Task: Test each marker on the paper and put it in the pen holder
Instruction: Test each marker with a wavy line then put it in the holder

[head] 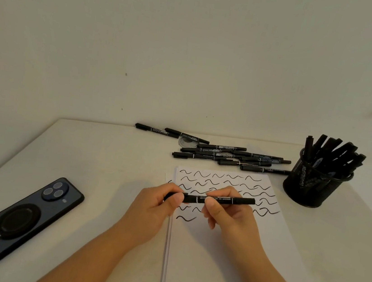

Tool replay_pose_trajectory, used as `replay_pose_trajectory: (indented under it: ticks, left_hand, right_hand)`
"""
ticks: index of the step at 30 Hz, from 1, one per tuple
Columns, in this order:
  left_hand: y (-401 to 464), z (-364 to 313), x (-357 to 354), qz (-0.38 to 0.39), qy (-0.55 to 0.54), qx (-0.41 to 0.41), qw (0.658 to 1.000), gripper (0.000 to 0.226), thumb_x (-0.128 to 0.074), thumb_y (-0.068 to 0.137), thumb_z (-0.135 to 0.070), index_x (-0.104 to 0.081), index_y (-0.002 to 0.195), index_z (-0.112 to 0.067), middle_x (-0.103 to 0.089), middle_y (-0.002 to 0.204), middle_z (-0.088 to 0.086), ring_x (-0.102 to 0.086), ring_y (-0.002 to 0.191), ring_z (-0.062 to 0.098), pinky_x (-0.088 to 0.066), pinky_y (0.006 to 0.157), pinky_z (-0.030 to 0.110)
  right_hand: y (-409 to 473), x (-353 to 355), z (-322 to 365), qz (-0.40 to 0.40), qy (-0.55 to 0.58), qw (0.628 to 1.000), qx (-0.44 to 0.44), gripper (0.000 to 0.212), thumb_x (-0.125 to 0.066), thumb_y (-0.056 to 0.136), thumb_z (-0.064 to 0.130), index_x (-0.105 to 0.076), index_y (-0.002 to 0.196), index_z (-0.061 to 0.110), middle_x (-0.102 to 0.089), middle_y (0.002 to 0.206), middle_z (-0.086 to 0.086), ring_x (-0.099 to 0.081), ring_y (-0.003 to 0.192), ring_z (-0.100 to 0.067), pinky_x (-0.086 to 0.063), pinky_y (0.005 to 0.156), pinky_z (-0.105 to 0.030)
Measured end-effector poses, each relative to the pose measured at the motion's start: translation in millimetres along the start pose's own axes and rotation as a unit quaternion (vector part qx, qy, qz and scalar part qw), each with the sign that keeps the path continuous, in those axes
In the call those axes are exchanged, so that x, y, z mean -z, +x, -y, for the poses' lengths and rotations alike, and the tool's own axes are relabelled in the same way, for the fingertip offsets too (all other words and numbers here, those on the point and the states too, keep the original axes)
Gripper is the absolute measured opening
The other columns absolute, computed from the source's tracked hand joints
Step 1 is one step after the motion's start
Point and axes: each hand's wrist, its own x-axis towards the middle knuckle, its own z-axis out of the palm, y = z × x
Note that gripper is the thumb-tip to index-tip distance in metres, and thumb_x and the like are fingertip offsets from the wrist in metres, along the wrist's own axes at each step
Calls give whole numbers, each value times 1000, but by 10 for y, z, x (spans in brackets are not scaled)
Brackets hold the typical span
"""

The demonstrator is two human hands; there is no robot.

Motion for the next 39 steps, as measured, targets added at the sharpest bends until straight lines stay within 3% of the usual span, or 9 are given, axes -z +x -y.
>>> replay_pose_trajectory:
  ticks: [6,9,13,16,22,26,29,34,39]
  left_hand:
    - [24,22,44,-92,-53,4,994,20,-43,84,-32,-57,78,-19,-49,53,-7,-40,54,4,-34,54,13]
    - [54,7,71,-111,-13,4,994,17,-46,90,-28,-55,78,-20,-52,54,-9,-41,53,4,-35,54,15]
    - [107,-115,-32,-66,83,-34,994,17,-48,93,-21,-54,79,-28,-58,60,-12,-46,51,6,-36,51,19]
    - [161,-294,-213,-33,106,-74,991,13,-42,89,-36,-51,80,-34,-59,65,-18,-54,59,6,-41,56,22]
    - [434,-659,-468,-16,132,-145,980,10,-38,89,-40,-47,85,-44,-60,76,-25,-58,68,6,-49,63,31]
    - [686,-785,-597,-5,99,-156,983,16,-31,90,-49,-43,100,-47,-61,74,-24,-58,72,2,-47,67,24]
    - [956,-750,-646,-6,106,-111,988,17,-36,94,-40,-52,98,-36,-61,68,-14,-58,69,6,-48,71,28]
    - [1392,-551,-626,31,277,-43,959,14,-48,92,-30,-59,101,-29,-63,89,-12,-57,78,7,-45,69,26]
    - [1673,-332,-678,72,384,-13,921,19,-48,92,-29,-60,107,-28,-61,106,-8,-52,92,8,-36,66,20]
  right_hand:
    - [17,54,60,-49,21,997,-56,20,-61,84,6,-69,70,18,-67,63,2,-55,57,-7,-45,50,-18]
    - [27,139,133,-22,-147,989,-26,23,-68,79,12,-68,64,30,-64,61,14,-50,54,3,-39,54,-8]
    - [40,229,256,64,-353,933,26,13,-69,79,24,-69,78,37,-61,63,22,-52,68,7,-36,61,-7]
    - [81,279,372,84,-414,904,68,9,-67,81,32,-69,88,36,-59,67,24,-52,74,5,-37,64,-10]
    - [185,575,661,68,-505,852,123,13,-59,85,38,-63,96,36,-55,74,22,-47,66,4,-39,66,-22]
    - [260,848,811,34,-515,849,112,7,-59,86,32,-60,92,28,-51,68,22,-47,58,1,-38,61,-22]
    - [356,1091,958,-45,-470,875,105,5,-61,85,27,-61,89,26,-54,68,20,-50,61,3,-35,56,-10]
    - [534,1482,1280,-190,-328,917,123,4,-61,85,30,-58,82,31,-62,74,16,-57,66,8,-39,55,-8]
    - [605,1718,1319,-268,-298,903,152,4,-57,87,27,-54,87,27,-60,79,16,-54,72,16,-40,53,-4]
